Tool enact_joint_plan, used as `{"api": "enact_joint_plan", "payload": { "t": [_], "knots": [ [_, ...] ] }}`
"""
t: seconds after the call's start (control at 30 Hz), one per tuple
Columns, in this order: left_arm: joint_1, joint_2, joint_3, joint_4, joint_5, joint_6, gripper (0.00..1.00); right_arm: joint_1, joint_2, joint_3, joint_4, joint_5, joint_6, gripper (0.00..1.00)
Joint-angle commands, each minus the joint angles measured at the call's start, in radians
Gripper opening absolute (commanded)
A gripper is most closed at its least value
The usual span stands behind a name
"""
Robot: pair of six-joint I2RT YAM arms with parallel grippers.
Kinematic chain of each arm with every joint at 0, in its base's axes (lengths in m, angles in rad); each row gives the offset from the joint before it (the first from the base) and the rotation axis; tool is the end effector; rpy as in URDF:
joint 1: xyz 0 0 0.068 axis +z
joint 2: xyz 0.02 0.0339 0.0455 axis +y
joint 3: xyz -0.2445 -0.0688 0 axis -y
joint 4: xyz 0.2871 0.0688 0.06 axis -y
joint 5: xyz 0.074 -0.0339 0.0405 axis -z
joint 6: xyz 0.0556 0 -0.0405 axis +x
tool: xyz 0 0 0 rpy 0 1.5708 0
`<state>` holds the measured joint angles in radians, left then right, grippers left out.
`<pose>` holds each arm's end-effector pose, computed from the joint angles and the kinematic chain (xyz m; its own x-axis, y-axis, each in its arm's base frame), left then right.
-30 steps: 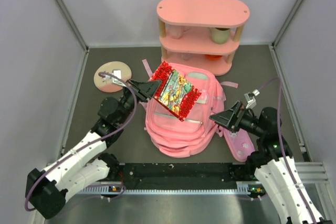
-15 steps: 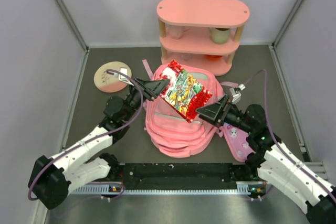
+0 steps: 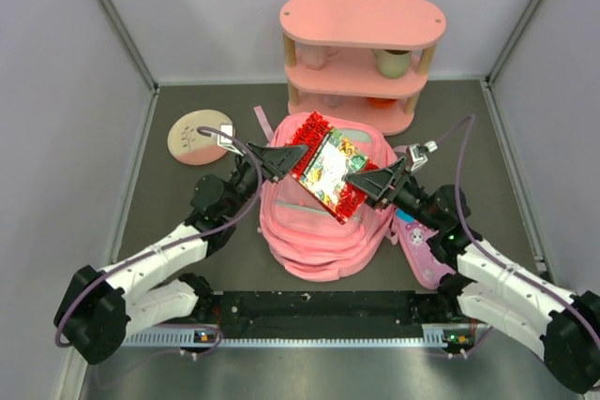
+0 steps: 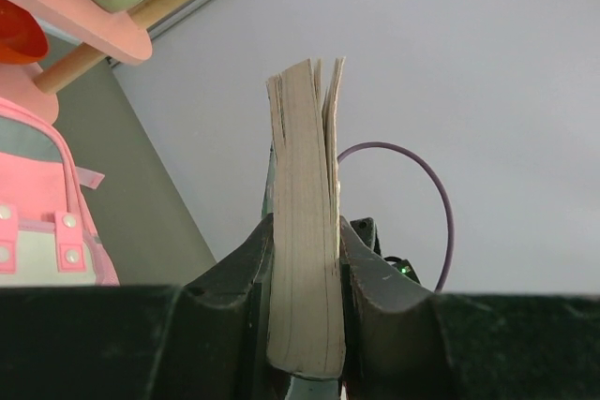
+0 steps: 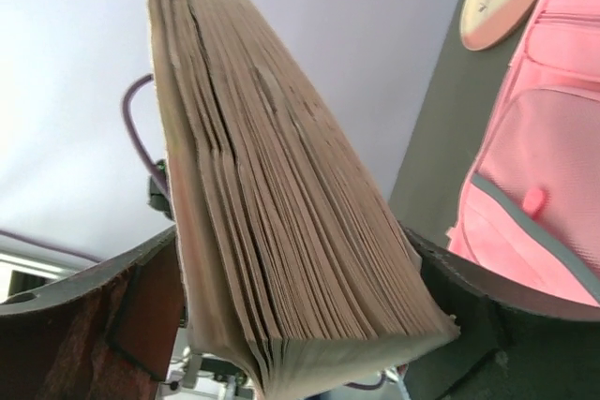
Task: Pack the student bag
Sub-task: Place the book in the student bag.
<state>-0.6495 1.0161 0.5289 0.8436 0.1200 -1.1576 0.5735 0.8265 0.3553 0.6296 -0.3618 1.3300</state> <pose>0.2302 -0.1832 0.2850 -0.5202 -0.7467 -0.4146 0.5315 0.0970 -0.8415 0.2093 0.1586 0.2364 -0.7463 0.5992 -0.2897 -0.3197 0.0590 0.9457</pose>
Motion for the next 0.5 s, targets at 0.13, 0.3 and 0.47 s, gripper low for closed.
{"api": "enact_joint_plan", "payload": {
  "t": [0.13,0.3,0.47],
  "knots": [
    [-0.007,0.052,-0.036,0.25,0.007,-0.079,0.0,0.029,0.011,-0.025,0.2,0.004,0.061,0.49],
    [-0.007,0.047,-0.024,0.157,0.053,-0.024,0.52,0.029,-0.045,-0.029,0.121,0.035,0.009,0.0],
    [-0.01,-0.066,0.149,-0.588,0.037,0.331,0.87,0.029,-0.297,0.077,-0.477,0.229,-0.195,0.0]
  ]
}}
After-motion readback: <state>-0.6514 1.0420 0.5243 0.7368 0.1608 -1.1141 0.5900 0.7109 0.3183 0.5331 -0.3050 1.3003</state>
